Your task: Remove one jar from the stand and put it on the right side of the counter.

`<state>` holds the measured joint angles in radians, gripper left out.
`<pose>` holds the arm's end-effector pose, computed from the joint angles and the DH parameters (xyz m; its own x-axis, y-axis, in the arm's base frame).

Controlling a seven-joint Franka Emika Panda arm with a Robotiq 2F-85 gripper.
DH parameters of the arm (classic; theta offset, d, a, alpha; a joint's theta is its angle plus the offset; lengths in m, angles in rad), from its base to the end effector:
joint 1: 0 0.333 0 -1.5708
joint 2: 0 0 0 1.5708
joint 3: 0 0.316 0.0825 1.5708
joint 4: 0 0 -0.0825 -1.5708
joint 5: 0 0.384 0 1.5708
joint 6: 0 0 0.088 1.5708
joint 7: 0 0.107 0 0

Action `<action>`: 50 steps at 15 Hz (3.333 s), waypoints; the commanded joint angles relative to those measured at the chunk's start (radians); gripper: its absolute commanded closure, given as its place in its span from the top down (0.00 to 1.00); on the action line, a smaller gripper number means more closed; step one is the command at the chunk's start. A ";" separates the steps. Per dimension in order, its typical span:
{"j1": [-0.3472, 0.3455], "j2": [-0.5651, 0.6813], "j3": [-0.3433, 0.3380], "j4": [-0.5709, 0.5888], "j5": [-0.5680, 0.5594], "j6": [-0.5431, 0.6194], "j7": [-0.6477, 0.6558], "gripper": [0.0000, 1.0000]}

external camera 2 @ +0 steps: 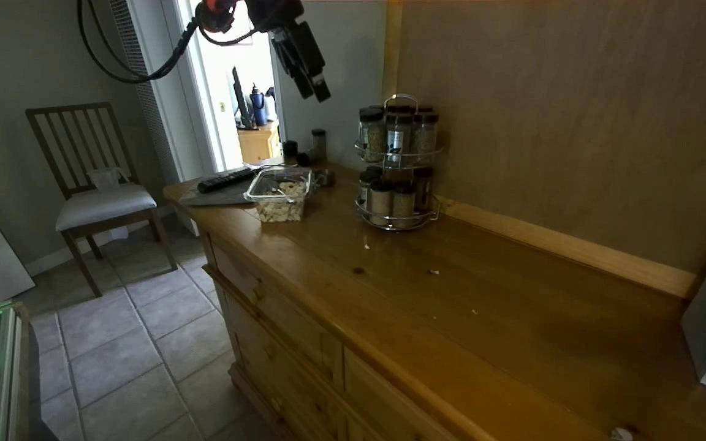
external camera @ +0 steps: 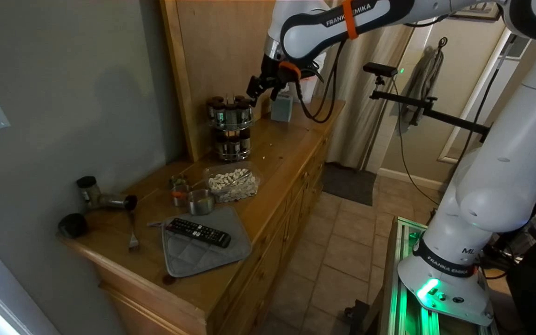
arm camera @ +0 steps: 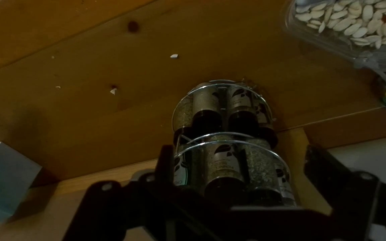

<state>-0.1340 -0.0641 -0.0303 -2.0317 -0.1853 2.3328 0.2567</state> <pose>0.5605 -0.0963 0.5130 0.8840 -0.2755 0.3778 -0.3256 -0.9426 0.0745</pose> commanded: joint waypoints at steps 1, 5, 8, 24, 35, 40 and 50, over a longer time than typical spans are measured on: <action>0.010 0.055 -0.031 0.041 0.041 0.058 -0.067 1.00; 0.010 0.099 -0.048 0.068 0.071 0.128 -0.146 1.00; 0.011 0.131 -0.050 0.082 0.098 0.161 -0.194 1.00; 0.001 0.253 -0.053 0.161 0.137 0.235 -0.272 0.67; -0.005 0.291 -0.049 0.204 0.175 0.227 -0.312 0.61; -0.004 0.301 -0.048 0.213 0.174 0.224 -0.318 0.30; 0.015 0.200 -0.076 0.166 0.122 0.183 -0.203 0.25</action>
<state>-0.1361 0.1944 -0.0839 -1.8541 -0.0451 2.5510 -0.0058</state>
